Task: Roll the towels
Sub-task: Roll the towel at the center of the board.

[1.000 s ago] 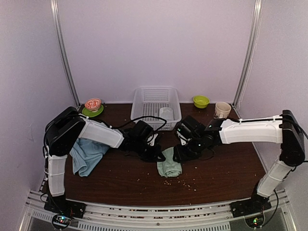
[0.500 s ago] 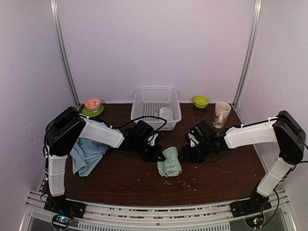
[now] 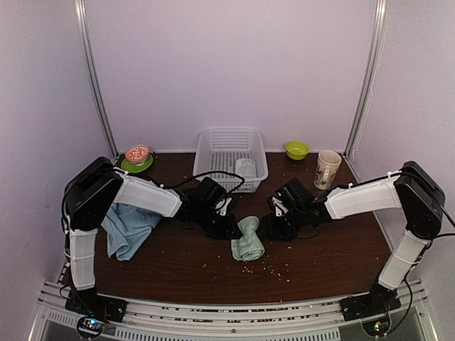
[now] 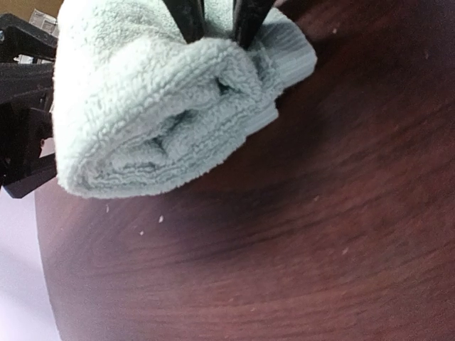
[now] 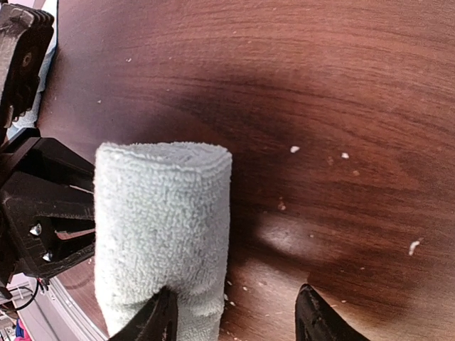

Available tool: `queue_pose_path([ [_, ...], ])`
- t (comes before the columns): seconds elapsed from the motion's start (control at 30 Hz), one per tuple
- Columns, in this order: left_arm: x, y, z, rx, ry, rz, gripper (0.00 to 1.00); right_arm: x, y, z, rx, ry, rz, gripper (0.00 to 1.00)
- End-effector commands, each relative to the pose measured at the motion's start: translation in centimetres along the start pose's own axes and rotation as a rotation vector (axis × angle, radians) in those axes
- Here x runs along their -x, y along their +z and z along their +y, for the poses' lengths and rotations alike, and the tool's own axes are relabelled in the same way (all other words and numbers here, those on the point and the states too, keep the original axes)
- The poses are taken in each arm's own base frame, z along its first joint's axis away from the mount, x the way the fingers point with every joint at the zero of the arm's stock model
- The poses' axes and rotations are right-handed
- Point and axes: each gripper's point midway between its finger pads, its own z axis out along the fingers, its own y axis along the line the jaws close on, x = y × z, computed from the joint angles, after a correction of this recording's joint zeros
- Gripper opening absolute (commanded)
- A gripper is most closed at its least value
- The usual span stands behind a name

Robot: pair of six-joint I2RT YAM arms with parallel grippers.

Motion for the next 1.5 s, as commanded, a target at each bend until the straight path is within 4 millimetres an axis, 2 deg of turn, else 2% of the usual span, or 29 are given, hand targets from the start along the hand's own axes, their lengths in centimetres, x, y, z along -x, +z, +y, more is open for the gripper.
queue_pose_path([
  [0.0, -1.3, -1.5, 1.2, 0.084, 0.012, 0.034, 0.16, 0.6, 0.4, 1.2, 0.009, -0.015, -0.019, 0.57],
  [0.27, -1.1, -3.7, -0.2, 0.067, 0.042, 0.016, 0.15, 0.8, 0.7, 1.0, -0.019, -0.022, -0.017, 0.57],
  [0.5, -0.8, -6.2, -1.5, 0.06, 0.088, -0.017, 0.23, 0.7, 0.9, 1.3, -0.021, -0.033, -0.012, 0.57],
  [0.7, -1.2, -6.4, -0.8, 0.091, 0.093, -0.009, 0.18, 0.8, 1.0, 1.7, -0.017, -0.038, -0.008, 0.57],
  [0.87, -2.0, -7.6, 0.8, 0.168, 0.093, -0.026, 0.14, 0.9, 1.0, 2.0, -0.018, -0.045, -0.006, 0.57],
  [1.0, -2.8, -7.2, 2.4, 0.22, 0.09, -0.004, 0.06, 0.9, 1.1, 2.3, -0.016, -0.049, -0.004, 0.57],
  [1.1, -3.1, -6.5, 2.9, 0.219, 0.083, 0.01, 0.01, 0.8, 1.2, 2.5, -0.013, -0.054, 0.0, 0.57],
  [1.3, -2.7, -5.4, 2.4, 0.186, 0.078, 0.009, 0.0, 0.6, 1.1, 3.7, 0.005, -0.067, 0.002, 0.57],
  [1.47, -3.3, -4.6, 3.1, 0.189, 0.067, 0.029, 0.0, 0.4, 1.1, 4.5, 0.018, -0.074, 0.006, 0.57],
])
